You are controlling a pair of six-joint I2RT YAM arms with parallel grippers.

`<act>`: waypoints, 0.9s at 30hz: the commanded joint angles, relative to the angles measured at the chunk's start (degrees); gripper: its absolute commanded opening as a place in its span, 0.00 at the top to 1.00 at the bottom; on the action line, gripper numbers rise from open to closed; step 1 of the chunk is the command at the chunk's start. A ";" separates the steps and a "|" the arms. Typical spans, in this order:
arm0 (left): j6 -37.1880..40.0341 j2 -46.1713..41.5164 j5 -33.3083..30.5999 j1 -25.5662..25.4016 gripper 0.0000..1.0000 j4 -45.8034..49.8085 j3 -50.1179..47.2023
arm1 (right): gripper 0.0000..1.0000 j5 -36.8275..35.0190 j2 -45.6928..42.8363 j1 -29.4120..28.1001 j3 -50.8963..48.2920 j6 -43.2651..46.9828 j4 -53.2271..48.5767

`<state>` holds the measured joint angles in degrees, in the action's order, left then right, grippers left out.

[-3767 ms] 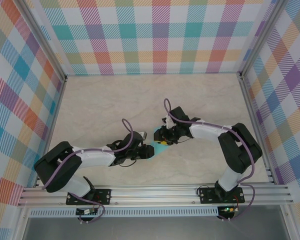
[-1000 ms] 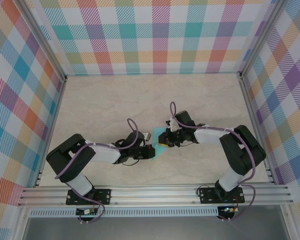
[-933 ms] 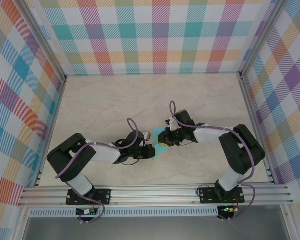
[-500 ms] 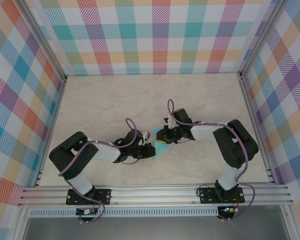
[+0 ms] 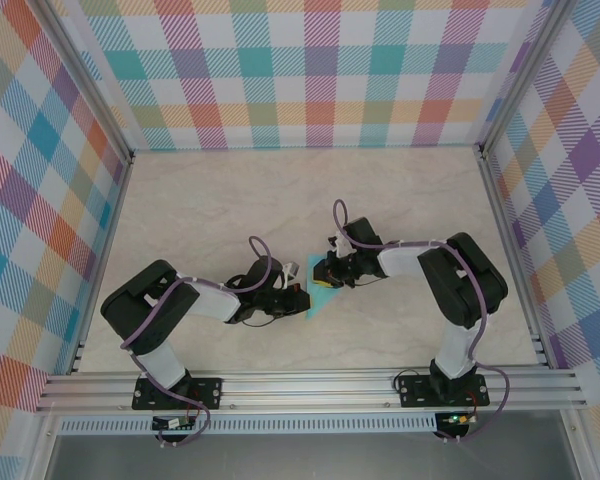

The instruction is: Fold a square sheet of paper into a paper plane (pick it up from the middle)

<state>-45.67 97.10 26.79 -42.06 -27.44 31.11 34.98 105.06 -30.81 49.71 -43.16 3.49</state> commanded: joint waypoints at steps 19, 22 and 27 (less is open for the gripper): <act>2.08 -1.52 -3.85 -0.93 0.94 9.91 0.87 | 0.88 -3.06 3.51 0.57 0.78 0.82 -1.87; 2.07 -1.11 -3.46 -1.33 0.96 9.51 1.03 | 0.88 -2.96 3.80 0.57 0.65 0.88 -1.83; 2.43 -2.33 -3.75 -1.93 0.91 10.99 1.80 | 0.88 -2.95 3.59 0.57 0.21 1.23 -2.23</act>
<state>-44.47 95.59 24.64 -43.16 -22.02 32.67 34.52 107.33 -30.68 50.39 -43.03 3.42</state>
